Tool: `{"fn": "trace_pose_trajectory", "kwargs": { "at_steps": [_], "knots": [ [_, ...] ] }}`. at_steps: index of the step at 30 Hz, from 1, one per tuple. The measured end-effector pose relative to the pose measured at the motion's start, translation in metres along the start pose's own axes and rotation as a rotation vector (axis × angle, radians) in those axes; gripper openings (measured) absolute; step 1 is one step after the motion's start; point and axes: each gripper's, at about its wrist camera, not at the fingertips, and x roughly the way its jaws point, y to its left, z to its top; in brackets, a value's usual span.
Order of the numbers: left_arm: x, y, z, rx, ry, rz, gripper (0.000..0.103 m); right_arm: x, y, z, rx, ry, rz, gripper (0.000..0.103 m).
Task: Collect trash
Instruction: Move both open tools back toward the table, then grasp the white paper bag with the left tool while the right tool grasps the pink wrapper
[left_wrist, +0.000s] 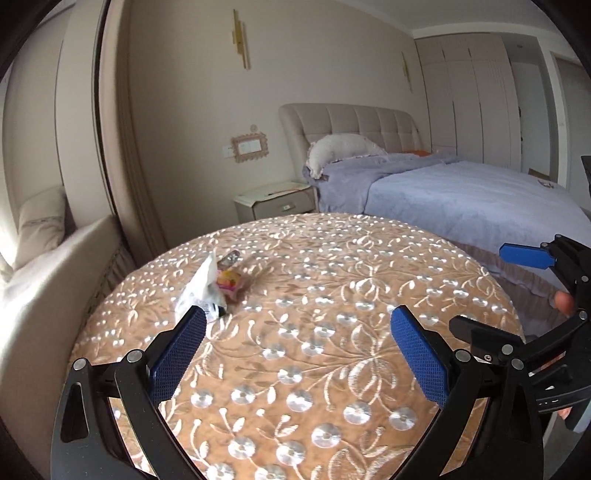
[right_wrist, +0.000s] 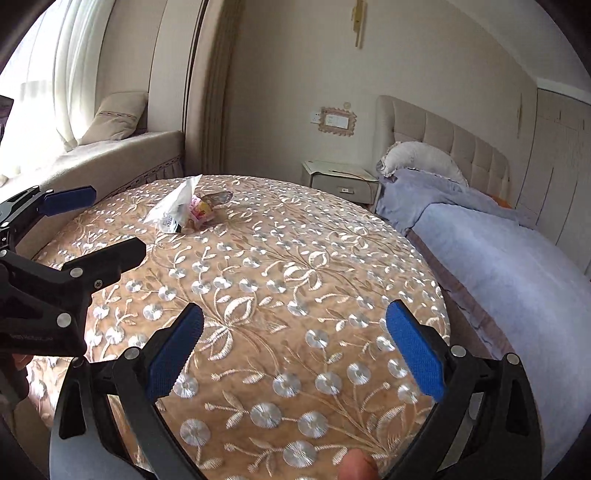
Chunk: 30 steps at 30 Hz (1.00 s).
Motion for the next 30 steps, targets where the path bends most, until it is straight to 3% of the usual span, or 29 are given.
{"fn": "trace_pose_trajectory", "kwargs": {
  "at_steps": [7, 12, 20, 30],
  "knots": [
    [0.036, 0.052, 0.007, -0.034, 0.019, 0.083, 0.098, 0.029, 0.024, 0.028, -0.032, -0.012, 0.007, 0.098],
    [0.081, 0.085, 0.011, -0.071, 0.092, 0.130, 0.098, 0.052, 0.031, 0.045, -0.016, -0.005, 0.037, 0.098],
    [0.132, 0.116, 0.012, -0.087, 0.153, 0.106, 0.098, 0.096, 0.044, 0.059, -0.039, 0.038, 0.057, 0.098],
    [0.169, 0.140, 0.005, -0.131, 0.223, 0.060, 0.098, 0.152, 0.073, 0.089, -0.119, 0.092, 0.174, 0.098]
  ]
}}
